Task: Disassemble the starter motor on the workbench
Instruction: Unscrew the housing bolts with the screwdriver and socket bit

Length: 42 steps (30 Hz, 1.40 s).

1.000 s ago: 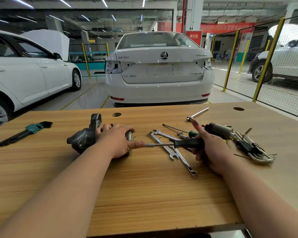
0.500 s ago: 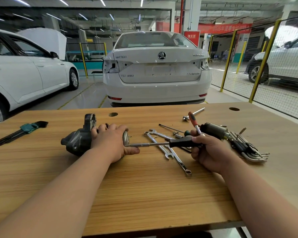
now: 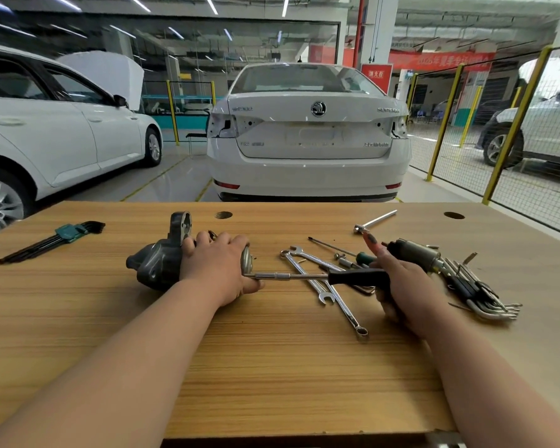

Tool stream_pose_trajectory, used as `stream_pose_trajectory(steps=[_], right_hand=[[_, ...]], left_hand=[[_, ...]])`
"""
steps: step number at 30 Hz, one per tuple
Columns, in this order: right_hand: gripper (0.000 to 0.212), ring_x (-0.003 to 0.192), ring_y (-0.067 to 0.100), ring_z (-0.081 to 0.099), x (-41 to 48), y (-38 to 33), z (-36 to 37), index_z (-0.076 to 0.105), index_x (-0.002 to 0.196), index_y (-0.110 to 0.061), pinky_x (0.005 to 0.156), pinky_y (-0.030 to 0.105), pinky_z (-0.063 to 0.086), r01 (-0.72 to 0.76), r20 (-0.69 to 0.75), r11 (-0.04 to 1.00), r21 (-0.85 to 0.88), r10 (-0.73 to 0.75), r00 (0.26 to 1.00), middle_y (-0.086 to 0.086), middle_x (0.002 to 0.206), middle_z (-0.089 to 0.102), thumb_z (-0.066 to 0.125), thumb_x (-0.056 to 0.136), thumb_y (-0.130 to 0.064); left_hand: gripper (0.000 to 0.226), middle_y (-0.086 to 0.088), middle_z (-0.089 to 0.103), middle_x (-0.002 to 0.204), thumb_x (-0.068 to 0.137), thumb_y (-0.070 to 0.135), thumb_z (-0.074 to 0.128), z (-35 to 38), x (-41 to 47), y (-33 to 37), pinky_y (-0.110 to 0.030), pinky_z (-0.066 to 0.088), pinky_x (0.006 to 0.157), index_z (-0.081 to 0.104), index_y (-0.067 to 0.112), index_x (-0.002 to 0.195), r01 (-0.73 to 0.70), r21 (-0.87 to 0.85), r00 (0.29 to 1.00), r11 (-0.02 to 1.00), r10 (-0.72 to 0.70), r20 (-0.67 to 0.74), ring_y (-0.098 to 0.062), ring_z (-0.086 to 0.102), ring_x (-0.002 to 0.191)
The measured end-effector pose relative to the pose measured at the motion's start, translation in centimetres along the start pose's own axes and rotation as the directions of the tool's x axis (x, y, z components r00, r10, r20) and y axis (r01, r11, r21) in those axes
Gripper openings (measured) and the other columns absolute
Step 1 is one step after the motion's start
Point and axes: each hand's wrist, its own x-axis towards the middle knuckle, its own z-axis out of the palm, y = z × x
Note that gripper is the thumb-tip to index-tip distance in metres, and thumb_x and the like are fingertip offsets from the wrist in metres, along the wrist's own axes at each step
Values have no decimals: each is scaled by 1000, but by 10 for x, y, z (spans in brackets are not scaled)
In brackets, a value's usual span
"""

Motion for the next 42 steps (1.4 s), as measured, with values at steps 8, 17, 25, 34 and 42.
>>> stream_pose_trajectory(steps=[8,17,25,34,42], right_hand=[[19,61,18,51,-2,-3,-6,58,117,-10,54,29,42,-46,174,959,278,-3,985,12,87,59,52,98,-11],[16,64,22,58,-1,1,-2,58,114,-13,57,31,48,-74,154,953,295,29,988,20,104,61,53,99,-16],[16,43,14,50,4,4,3,63,105,-16,43,30,41,6,-9,986,169,-5,1000,14,80,63,50,101,-23],[51,111,33,58,1,0,0,59,112,-23,75,40,52,-52,160,886,460,-25,987,11,122,56,40,89,18],[15,65,26,71,3,1,3,56,112,-24,53,33,53,-35,82,962,272,13,997,12,104,67,49,101,-17]], left_hand=[[89,5,43,136,65,81,52,-4,11,-11,-47,23,102,28,40,141,-93,-15,995,996,94,45,-26,32,123],[100,4,42,140,59,89,50,-9,14,-12,-46,25,108,28,38,142,-113,-46,982,992,119,149,-26,37,128],[108,2,40,143,56,95,10,-12,10,-20,-47,23,106,26,35,144,-164,-87,968,983,177,176,-26,37,128],[106,4,43,141,52,94,12,-12,12,-18,-47,23,105,32,39,140,-130,-93,972,987,146,185,-25,37,128],[91,4,44,138,64,90,30,-14,13,-17,-46,23,105,34,38,139,-129,-92,970,987,145,197,-24,37,127]])
